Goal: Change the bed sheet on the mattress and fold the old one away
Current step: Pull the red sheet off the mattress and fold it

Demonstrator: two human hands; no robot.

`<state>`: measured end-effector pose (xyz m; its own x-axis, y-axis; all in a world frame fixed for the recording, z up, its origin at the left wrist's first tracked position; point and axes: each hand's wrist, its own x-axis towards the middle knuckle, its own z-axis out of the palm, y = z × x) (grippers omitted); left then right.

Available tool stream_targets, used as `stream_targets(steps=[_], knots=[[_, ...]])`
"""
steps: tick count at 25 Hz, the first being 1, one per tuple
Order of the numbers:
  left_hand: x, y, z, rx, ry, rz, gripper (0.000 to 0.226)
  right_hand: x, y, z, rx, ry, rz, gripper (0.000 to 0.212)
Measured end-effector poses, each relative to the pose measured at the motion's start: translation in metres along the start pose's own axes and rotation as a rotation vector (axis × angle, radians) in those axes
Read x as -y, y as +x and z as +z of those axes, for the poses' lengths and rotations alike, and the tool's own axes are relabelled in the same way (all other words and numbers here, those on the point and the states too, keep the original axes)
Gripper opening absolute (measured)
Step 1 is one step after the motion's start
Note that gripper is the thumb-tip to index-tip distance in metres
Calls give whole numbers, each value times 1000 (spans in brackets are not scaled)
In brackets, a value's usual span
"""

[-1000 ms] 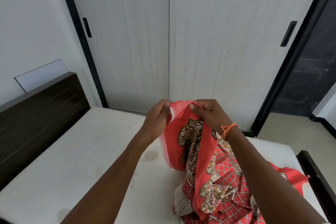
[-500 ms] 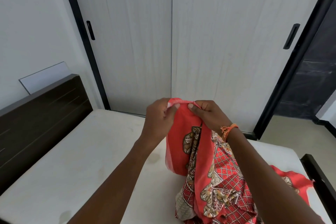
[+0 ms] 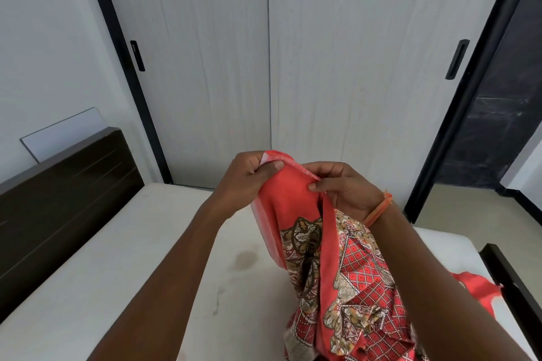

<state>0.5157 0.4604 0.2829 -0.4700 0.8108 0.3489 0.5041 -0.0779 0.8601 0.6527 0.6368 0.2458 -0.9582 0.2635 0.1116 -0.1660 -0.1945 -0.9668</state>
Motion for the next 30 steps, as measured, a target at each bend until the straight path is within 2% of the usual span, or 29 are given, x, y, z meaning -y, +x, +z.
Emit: stream_targets(steps=[4, 6, 10, 12, 14, 16, 19, 22, 24, 27, 28, 30], knots=[[6, -2, 1, 32, -206, -114, 17, -4, -2, -1, -61, 120, -77, 55], [10, -1, 0, 46, -185, -138, 18, -5, -4, -3, -92, 199, -22, 55], [12, -1, 2, -1, -172, -102, 23, -3, -10, 1, -11, 262, 131, 39], [11, -2, 6, -53, -222, -123, 33, 1, -8, 6, -46, 227, 90, 23], [11, -3, 8, -83, -199, -72, 37, 5, -6, 12, -125, 131, -24, 30], [11, -3, 9, -103, -158, -21, 33, 8, -4, 14, -168, 10, -115, 33], [6, -5, 8, -114, -234, -14, 22, 12, -4, 19, -141, -218, -116, 15], [4, -6, 9, -141, -290, -38, 11, 12, -5, 25, -177, -455, -158, 23], [5, -6, 11, -178, -294, -44, 8, 12, -3, 30, -260, -445, -241, 18], [9, -3, 11, -212, -286, -64, 12, 11, -1, 31, -243, -160, -235, 18], [11, -3, 11, -206, -279, -78, 12, 11, -1, 31, -219, -148, -229, 18], [14, -3, 13, -195, -253, -98, 13, 10, -1, 30, -192, -290, -214, 14]])
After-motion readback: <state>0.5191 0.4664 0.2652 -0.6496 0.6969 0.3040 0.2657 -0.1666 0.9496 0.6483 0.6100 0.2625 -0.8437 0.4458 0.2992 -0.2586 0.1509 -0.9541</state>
